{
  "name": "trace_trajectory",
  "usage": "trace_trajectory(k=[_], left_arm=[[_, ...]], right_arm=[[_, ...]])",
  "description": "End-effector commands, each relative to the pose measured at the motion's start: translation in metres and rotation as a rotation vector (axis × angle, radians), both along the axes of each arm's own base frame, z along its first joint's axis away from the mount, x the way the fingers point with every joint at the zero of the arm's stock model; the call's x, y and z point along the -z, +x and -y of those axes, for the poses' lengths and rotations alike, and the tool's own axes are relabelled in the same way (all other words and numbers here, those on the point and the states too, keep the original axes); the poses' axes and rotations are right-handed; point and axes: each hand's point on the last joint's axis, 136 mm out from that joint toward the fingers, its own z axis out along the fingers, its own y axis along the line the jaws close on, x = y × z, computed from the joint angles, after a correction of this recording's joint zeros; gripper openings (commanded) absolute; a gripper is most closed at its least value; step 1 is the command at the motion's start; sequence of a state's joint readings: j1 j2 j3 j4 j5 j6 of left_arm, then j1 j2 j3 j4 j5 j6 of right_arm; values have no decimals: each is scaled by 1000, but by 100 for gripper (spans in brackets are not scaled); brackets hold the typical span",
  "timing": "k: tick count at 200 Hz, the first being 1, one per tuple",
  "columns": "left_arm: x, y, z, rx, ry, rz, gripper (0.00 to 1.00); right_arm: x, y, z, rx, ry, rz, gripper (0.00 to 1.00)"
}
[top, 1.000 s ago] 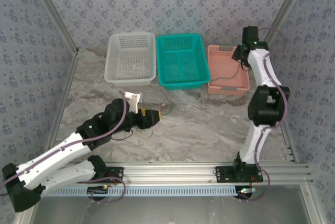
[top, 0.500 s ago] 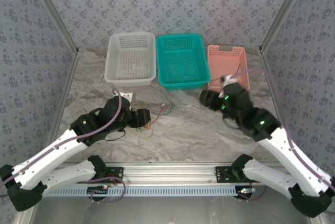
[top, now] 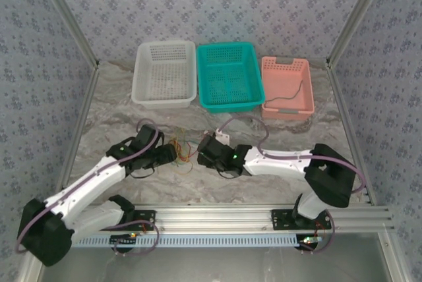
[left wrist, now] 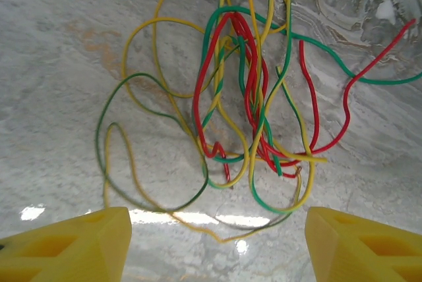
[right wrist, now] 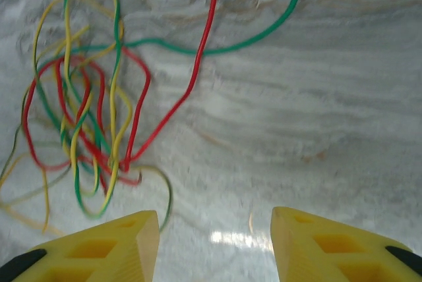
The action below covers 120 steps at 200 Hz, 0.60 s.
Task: Untangle the cables
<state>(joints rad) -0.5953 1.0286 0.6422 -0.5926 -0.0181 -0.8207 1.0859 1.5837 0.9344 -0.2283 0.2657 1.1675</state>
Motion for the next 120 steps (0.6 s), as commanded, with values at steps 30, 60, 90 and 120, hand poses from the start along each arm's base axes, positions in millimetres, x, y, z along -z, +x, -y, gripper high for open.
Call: trace_trajectory(k=[30,60,90,120], left_arm=[[17,23,10,16,39,-5,70],[17,28,17,16,8,14,70],[14,34,22,21,-10,28,71],[15,39,21,20,21,23,71]], right_arm=[[10,61,44,145,-232,55,51],[32,83,35,73,-239,42,50],[54,100,34,68,-237,3,47],[61,109,28,67,-227,-4,42]])
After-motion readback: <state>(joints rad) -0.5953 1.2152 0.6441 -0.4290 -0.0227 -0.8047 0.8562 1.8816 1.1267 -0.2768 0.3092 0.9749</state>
